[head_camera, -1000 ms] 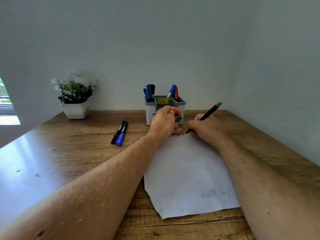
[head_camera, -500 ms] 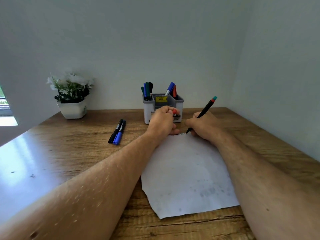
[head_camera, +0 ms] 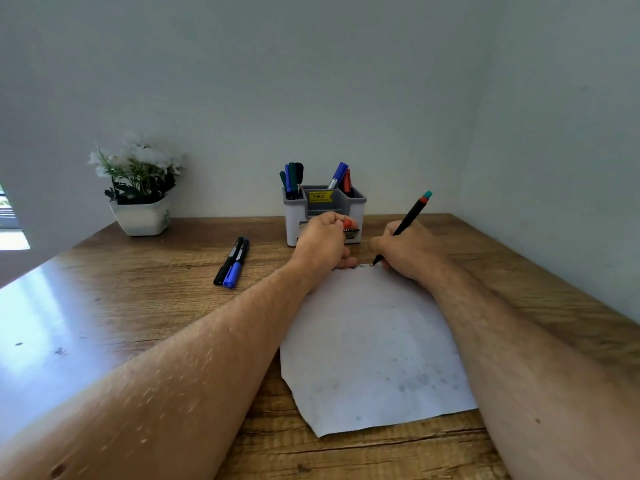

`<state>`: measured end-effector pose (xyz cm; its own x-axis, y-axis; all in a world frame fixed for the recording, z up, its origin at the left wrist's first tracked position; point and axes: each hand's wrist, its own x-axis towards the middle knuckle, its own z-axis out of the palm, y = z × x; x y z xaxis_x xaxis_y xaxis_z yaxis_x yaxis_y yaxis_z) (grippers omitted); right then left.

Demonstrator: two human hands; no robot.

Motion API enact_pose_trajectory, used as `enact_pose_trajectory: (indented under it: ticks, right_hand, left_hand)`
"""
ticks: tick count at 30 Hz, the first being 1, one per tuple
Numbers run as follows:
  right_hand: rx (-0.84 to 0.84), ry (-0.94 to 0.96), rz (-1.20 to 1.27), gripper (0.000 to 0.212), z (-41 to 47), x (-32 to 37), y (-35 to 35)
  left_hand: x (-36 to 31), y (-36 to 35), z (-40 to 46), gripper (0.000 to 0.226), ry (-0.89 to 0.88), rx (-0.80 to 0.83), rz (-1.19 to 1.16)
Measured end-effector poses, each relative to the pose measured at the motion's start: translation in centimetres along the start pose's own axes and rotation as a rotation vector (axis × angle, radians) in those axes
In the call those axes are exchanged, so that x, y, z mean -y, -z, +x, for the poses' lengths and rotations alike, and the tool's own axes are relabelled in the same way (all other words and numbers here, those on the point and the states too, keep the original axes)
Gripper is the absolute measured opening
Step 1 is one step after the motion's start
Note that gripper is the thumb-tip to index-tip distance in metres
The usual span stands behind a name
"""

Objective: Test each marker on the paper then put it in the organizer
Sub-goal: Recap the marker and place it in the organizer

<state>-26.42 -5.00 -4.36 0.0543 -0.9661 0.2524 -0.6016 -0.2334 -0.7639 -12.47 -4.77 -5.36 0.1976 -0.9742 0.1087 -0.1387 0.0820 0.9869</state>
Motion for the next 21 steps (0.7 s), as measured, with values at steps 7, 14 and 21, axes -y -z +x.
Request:
enact_pose_trajectory:
  ticks: [7,14,21]
  right_hand:
    - [-0.014,-0.021,0.002,0.027,0.12,0.02,0.04]
    - [-0.059,0.024,0.126,0.022,0.27,0.10,-0.19]
    - [0.118,0.024,0.728,0.004,0.71,0.75,-0.04]
  left_hand:
    - [-0.14,0.05,0.03,0.030,0.018,-0.003,-0.019]
    - [0.13,0.16,0.55,0.032,-0.025,0.000,-0.039]
    - [0.28,0.59,0.43,0.034,-0.071,0.045,-0.059]
